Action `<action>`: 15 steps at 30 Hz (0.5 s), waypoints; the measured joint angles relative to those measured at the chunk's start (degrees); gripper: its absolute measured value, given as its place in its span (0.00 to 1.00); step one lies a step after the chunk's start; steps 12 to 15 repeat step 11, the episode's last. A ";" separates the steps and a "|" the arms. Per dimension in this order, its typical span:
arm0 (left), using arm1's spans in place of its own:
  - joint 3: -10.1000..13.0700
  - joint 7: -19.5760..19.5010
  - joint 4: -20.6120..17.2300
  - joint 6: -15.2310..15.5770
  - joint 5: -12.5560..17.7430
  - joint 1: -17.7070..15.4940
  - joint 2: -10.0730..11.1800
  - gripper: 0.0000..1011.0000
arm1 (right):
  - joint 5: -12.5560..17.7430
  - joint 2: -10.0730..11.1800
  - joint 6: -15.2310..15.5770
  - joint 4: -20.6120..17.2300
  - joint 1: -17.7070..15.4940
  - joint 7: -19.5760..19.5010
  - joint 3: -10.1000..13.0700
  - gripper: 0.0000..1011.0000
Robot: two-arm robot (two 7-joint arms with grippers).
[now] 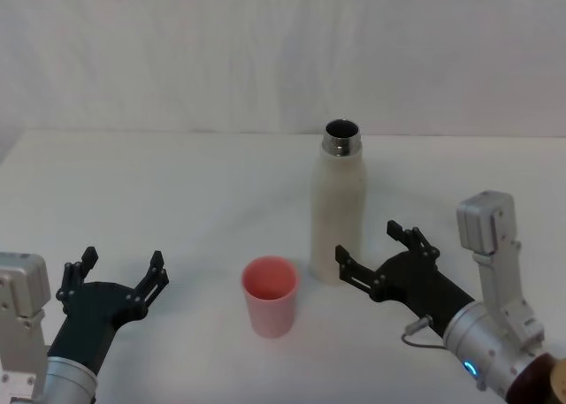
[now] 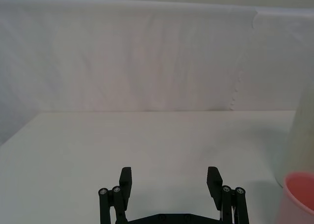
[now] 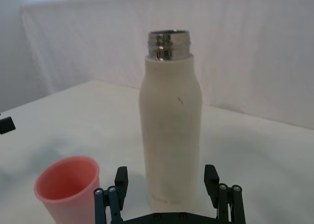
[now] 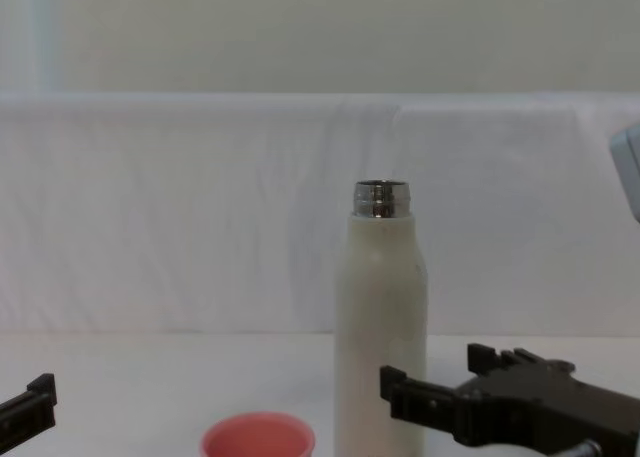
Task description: Grasp the thermos with one hand and pour water into the cup lid.
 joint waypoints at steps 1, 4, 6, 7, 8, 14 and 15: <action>0.00 0.00 0.00 0.00 0.00 0.00 0.00 0.99 | 0.11 0.08 -0.07 -0.10 -0.27 -0.01 0.11 0.99; 0.00 0.00 0.00 0.00 0.00 0.00 0.00 0.99 | 0.70 0.45 -0.43 -0.46 -1.54 -0.03 0.68 0.99; 0.00 0.00 0.00 0.00 0.00 0.00 0.00 0.99 | 1.02 0.51 -0.55 -0.50 -1.97 -0.03 0.93 0.99; 0.00 0.01 0.00 0.00 0.00 0.00 0.00 0.99 | 1.06 0.54 -0.56 -0.50 -2.04 -0.04 0.97 0.99; 0.01 -0.01 0.00 0.00 0.00 0.00 0.00 0.99 | 1.06 0.53 -0.57 -0.52 -1.99 -0.04 0.97 0.99; 0.00 0.00 0.00 0.00 0.00 0.00 0.00 0.99 | 1.05 0.53 -0.57 -0.51 -1.91 -0.04 0.92 0.99; 0.00 0.00 0.00 0.00 0.00 0.00 0.00 0.99 | 1.05 0.53 -0.57 -0.51 -1.91 -0.04 0.92 0.99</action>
